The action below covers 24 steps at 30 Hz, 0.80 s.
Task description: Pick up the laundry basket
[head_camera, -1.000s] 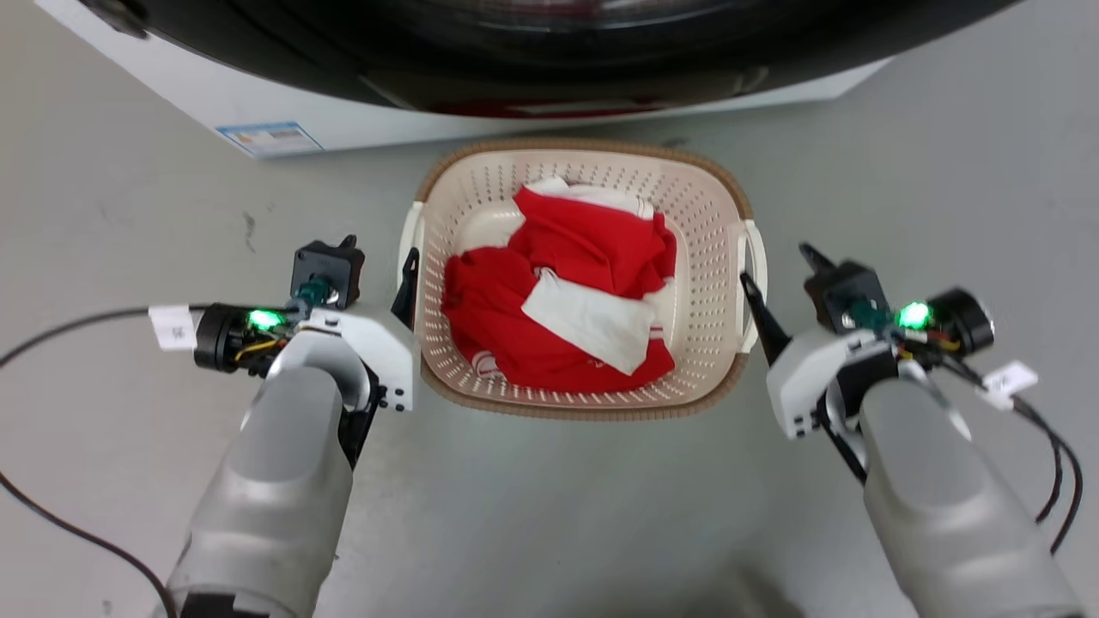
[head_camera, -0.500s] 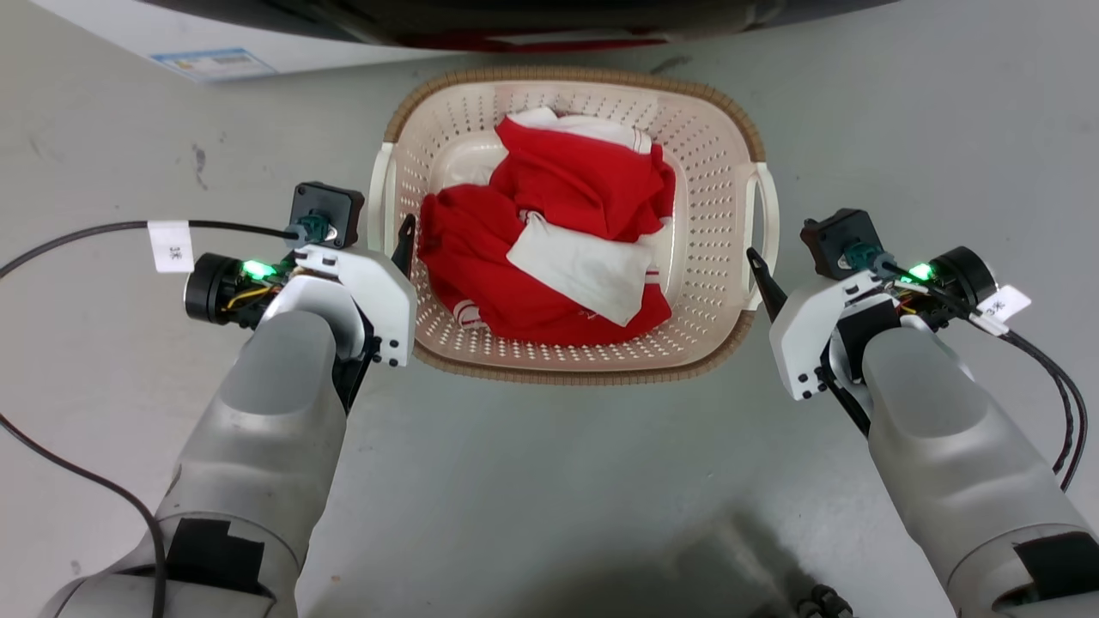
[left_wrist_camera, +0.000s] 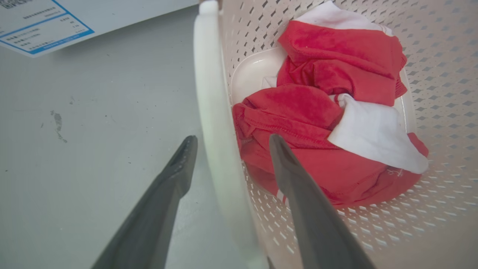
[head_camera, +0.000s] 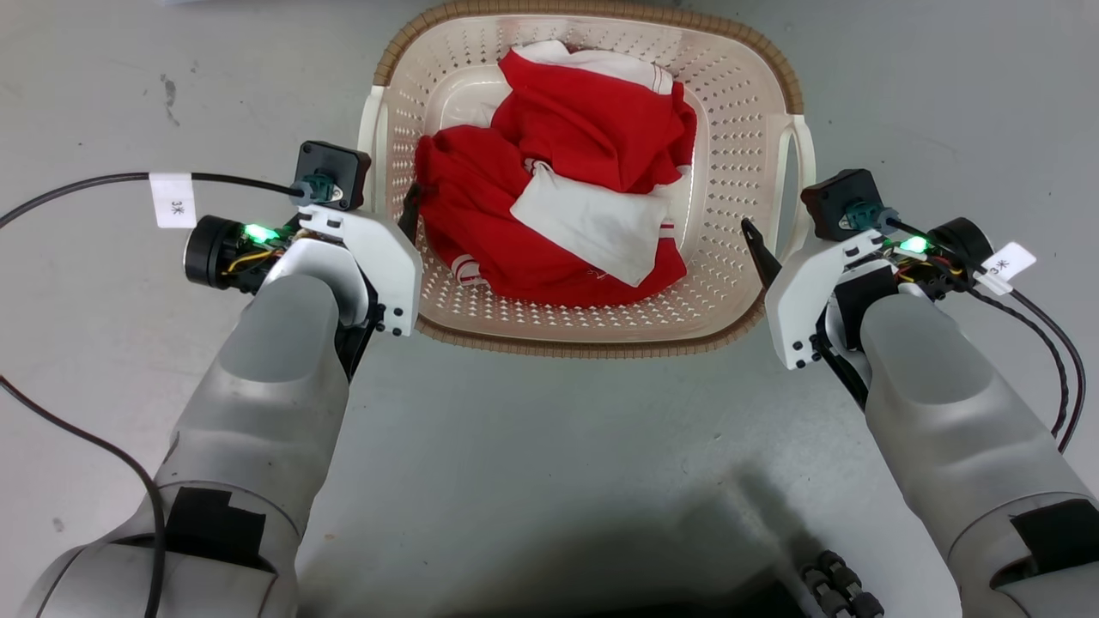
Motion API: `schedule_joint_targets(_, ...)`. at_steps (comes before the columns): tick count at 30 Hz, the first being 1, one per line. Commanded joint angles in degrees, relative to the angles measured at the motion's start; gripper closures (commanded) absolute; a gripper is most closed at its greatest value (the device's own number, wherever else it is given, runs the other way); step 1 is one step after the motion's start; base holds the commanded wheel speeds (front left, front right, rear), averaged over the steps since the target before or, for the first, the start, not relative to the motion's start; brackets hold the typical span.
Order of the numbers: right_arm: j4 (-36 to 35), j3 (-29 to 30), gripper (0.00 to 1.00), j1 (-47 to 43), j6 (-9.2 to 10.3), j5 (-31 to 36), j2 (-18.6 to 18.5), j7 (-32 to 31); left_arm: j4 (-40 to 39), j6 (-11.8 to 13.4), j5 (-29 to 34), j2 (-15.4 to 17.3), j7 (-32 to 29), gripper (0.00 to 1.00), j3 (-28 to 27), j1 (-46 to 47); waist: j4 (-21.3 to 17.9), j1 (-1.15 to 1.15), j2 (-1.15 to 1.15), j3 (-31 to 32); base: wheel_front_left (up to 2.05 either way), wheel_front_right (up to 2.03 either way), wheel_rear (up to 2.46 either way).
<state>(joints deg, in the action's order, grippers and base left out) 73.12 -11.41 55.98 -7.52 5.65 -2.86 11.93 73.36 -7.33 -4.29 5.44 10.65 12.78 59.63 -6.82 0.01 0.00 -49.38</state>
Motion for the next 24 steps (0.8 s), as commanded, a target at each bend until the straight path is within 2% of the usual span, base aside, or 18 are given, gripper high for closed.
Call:
schedule_joint_targets(1, 0.1, -0.3, 0.00, 0.9, 0.06, -0.6, 0.0, -0.2, 0.1, -0.1, 0.1, 0.2, 0.0, 0.00, 0.4, 1.0, -0.1, -0.01, 0.00, -0.2, 0.00, 0.00, 0.00)
schedule_joint_targets(2, 0.2, -0.7, 0.00, 0.9, 0.06, -1.2, 0.0, -0.5, 0.1, -0.1, 0.1, 0.3, 0.0, 0.00, 0.5, 1.0, -0.1, -0.01, 0.00, -0.3, 0.00, 0.00, 0.00)
schedule_joint_targets(3, 0.3, -1.1, 0.05, 1.0, 0.06, -1.5, 0.0, -0.6, 0.2, -0.1, -0.1, 0.2, -0.3, 0.00, 0.7, 1.0, -0.1, -0.01, 0.00, -0.4, 0.00, 0.00, 0.00)
schedule_joint_targets(4, 0.3, -1.3, 0.69, 1.2, 0.06, -1.8, 0.0, -0.5, 0.2, -0.1, -0.1, 0.2, -0.2, 0.38, 0.9, 1.1, -0.1, -0.01, 0.00, -0.5, 0.00, 0.00, 0.00)
schedule_joint_targets(5, 0.3, -1.5, 1.00, 1.3, 0.06, -2.1, -0.1, -0.4, 0.2, -0.1, -0.2, 0.1, 0.0, 0.97, 1.1, 1.3, -0.1, -0.01, 0.00, -0.5, 0.00, 0.00, 0.00)
schedule_joint_targets(6, 0.3, -1.8, 1.00, 1.3, 0.05, -2.4, 0.0, -0.6, 0.2, -0.1, -0.4, 0.0, -0.2, 1.00, 1.3, 1.3, -0.1, -0.01, 0.00, -0.5, 0.00, 0.00, 0.00)
schedule_joint_targets(14, 0.4, -3.5, 1.00, 1.1, 0.05, -4.1, 0.0, -0.7, 0.3, -0.2, -1.7, -0.5, -0.2, 1.00, 3.1, 0.5, 0.2, -0.01, 0.00, 1.0, 0.00, 0.00, 0.00)
schedule_joint_targets(24, 0.5, -5.2, 1.00, -1.0, 0.05, -4.7, 0.1, -2.6, 0.4, -0.3, -5.8, -1.8, -2.8, 1.00, 5.6, -2.9, 1.7, -0.01, 0.00, 7.2, 0.00, 0.00, 0.00)
